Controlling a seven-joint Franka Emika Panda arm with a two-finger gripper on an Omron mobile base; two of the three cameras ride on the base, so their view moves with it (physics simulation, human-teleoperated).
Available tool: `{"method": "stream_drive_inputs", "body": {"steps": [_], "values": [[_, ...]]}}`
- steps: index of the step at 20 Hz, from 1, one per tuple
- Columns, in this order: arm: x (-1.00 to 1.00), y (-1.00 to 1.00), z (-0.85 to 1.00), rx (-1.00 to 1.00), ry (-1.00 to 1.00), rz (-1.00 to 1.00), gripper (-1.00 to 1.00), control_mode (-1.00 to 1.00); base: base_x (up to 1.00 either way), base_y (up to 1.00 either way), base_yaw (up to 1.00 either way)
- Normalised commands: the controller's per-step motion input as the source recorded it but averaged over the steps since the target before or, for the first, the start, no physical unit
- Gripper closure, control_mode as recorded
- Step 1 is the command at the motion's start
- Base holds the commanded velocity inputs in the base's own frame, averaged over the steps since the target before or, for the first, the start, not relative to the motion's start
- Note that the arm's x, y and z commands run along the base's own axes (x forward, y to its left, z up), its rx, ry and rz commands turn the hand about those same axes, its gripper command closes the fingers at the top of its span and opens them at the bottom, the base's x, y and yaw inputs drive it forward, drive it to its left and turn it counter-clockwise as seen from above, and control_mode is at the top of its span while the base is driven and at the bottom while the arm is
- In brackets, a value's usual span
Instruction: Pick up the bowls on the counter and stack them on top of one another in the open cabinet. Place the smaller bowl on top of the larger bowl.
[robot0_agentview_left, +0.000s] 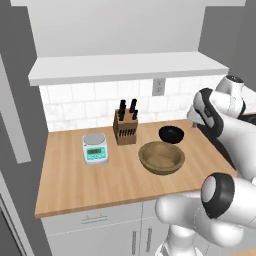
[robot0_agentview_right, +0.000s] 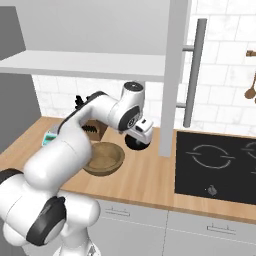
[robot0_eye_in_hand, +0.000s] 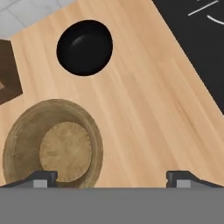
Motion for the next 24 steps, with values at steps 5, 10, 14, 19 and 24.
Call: {"method": "stream_drive_inputs", "body": {"steps": [5, 10, 14, 19, 24], "values": [[0.31, 0.00, -0.51, 0.00, 0.00, -0.05, -1.00, -1.00, 0.00, 0.00, 0.00], [0.26, 0.00, -0.27, 0.02, -0.03, -0.02, -1.00, -1.00, 0.00, 0.00, 0.00], [0.50, 0.00, -0.05, 0.00, 0.00, 0.00, -1.00, -1.00, 0.00, 0.00, 0.00], [0.50, 0.00, -0.09, 0.00, 0.00, 0.00, -1.00, -1.00, 0.00, 0.00, 0.00], [0.35, -0.01, -0.37, 0.00, 0.00, 0.00, -1.00, -1.00, 0.00, 0.00, 0.00]]}}
